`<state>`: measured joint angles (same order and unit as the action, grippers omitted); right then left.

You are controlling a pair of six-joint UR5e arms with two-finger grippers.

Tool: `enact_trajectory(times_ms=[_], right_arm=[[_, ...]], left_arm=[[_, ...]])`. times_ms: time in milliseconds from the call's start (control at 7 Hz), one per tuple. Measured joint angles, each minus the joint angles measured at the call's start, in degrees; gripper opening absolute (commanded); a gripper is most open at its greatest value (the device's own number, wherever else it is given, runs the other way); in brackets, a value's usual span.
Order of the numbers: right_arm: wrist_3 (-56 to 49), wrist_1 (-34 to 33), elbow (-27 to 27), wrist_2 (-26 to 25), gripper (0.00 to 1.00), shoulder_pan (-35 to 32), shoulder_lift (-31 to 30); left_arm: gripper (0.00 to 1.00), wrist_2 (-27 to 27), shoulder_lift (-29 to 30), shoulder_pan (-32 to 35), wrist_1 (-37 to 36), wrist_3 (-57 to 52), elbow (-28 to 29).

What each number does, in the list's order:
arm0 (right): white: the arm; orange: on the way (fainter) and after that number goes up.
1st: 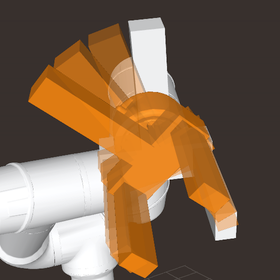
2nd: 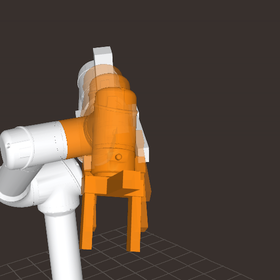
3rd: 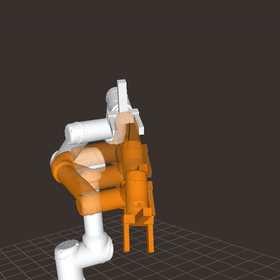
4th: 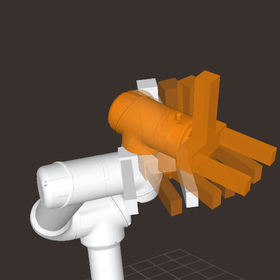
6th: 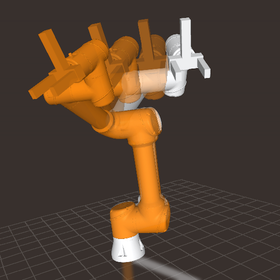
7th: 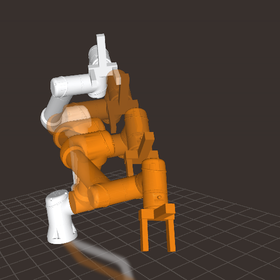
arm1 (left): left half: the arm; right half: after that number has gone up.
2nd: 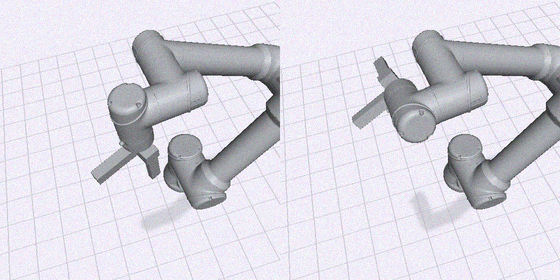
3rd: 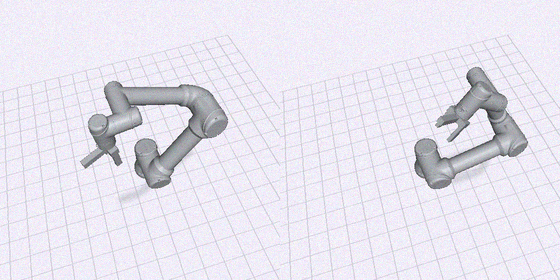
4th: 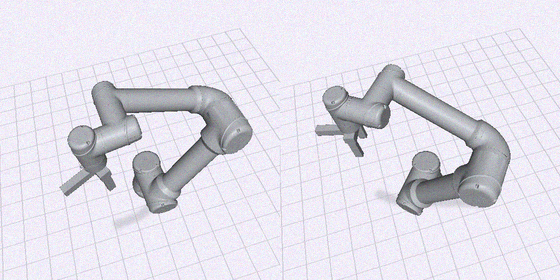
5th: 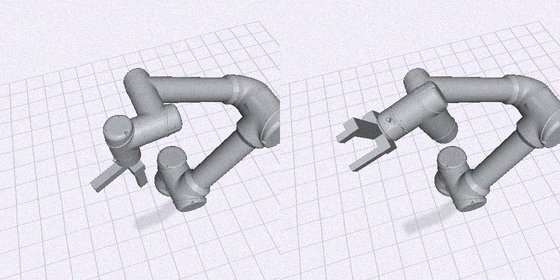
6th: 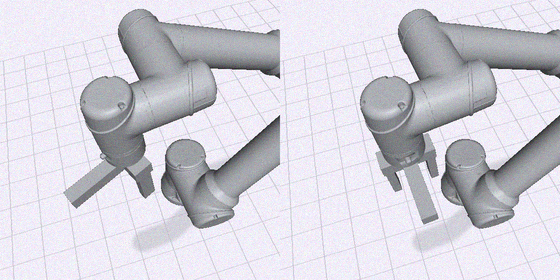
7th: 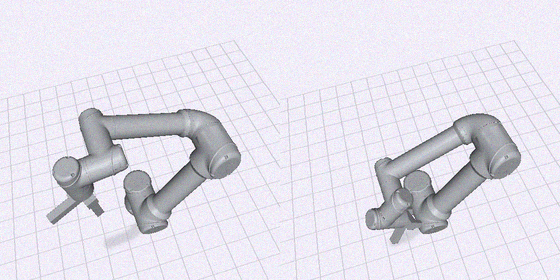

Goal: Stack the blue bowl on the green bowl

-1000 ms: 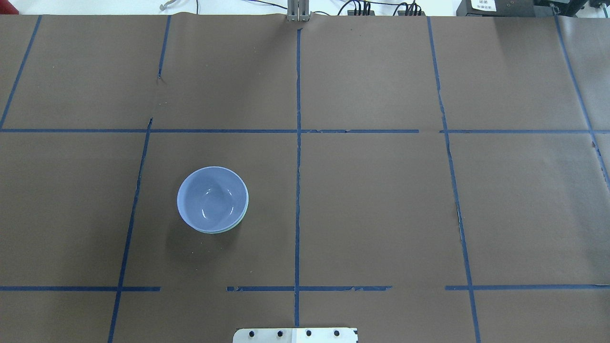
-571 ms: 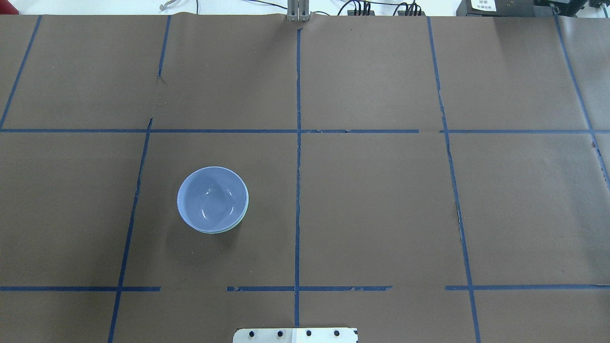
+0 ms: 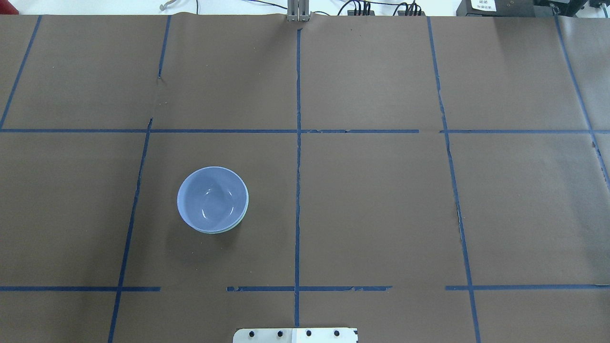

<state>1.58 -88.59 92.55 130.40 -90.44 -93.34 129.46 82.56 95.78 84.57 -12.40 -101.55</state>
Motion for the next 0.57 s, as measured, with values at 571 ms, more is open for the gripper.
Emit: enact_trajectory(times_ms=[571], right_arm=[[0.00, 0.00, 0.00, -0.05, 1.00, 0.00, 0.00]], left_arm=[[1.00, 0.13, -0.37, 0.02, 0.15, 0.01, -0.53]])
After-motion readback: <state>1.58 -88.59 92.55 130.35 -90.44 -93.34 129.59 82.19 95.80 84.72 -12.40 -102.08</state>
